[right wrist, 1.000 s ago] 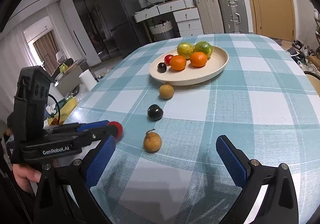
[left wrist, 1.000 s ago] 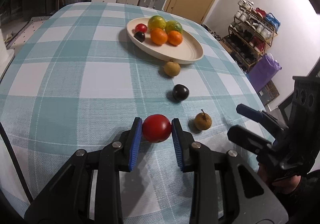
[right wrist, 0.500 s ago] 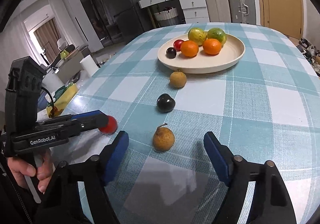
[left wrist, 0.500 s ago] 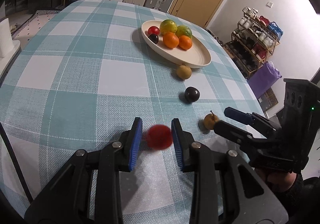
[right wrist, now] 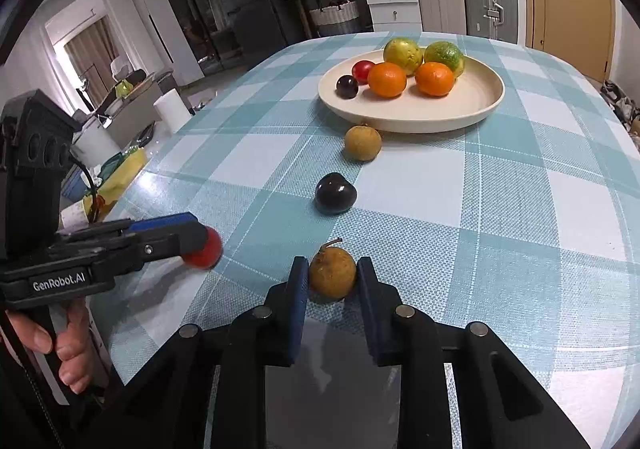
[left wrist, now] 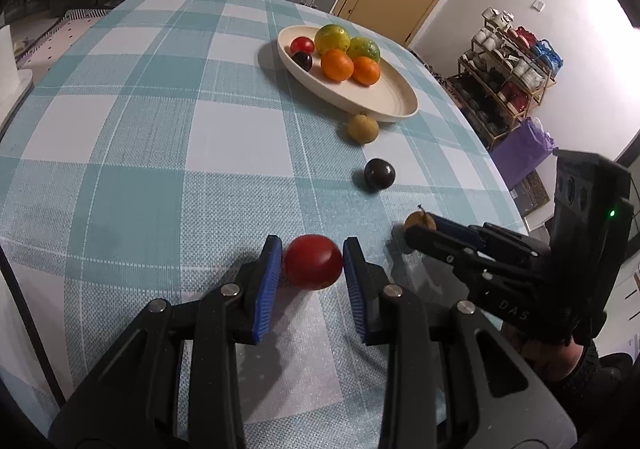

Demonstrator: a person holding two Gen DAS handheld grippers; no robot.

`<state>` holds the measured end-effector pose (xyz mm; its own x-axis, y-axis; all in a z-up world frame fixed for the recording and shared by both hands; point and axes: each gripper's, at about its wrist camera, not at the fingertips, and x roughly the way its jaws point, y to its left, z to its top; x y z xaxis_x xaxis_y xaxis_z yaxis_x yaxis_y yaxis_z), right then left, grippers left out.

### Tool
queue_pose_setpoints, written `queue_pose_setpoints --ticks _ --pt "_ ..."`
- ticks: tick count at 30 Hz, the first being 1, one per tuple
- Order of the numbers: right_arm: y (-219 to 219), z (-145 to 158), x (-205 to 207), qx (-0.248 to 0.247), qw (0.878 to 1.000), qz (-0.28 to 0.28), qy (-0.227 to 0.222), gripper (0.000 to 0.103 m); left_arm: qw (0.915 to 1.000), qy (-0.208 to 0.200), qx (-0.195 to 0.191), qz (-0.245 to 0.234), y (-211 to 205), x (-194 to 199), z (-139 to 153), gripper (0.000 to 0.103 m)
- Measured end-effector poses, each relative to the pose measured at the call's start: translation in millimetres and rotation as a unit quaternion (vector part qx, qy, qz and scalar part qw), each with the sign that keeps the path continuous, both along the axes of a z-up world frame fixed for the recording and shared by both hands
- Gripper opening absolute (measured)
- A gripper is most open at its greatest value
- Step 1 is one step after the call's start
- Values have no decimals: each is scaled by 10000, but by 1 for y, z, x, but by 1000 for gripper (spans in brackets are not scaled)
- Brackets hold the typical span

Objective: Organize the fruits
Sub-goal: 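Carry the pear with the right tool while the left tool carries the tomato onto the plate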

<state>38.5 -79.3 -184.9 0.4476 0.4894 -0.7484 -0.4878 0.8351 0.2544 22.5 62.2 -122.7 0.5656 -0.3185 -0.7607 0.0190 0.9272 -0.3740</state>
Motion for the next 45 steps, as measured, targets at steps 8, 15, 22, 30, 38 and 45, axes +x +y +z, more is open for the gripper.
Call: queue_pose_setpoints --ticks 8,15,22,30,38,45 --pt "-4 4 -3 208 9997 40 -86 25 9997 100 203 -64 -9 5 -5 28" --pt "-10 10 -7 426 9989 102 -192 25 9989 184 411 -112 -14 8 -5 27" --pt "-17 13 -7 609 9977 117 -270 25 9982 199 516 -212 -22 23 7 27" --pt "-26 30 12 829 9955 135 -443 25 9988 277 286 -278 -20 68 29 27" --pt "-33 42 46 1006 9938 27 -466 25 9989 177 95 -414 -26 123 51 27" --pt "-41 48 86 1040 9934 -167 -458 25 9982 136 4 -577 -42 174 58 27"
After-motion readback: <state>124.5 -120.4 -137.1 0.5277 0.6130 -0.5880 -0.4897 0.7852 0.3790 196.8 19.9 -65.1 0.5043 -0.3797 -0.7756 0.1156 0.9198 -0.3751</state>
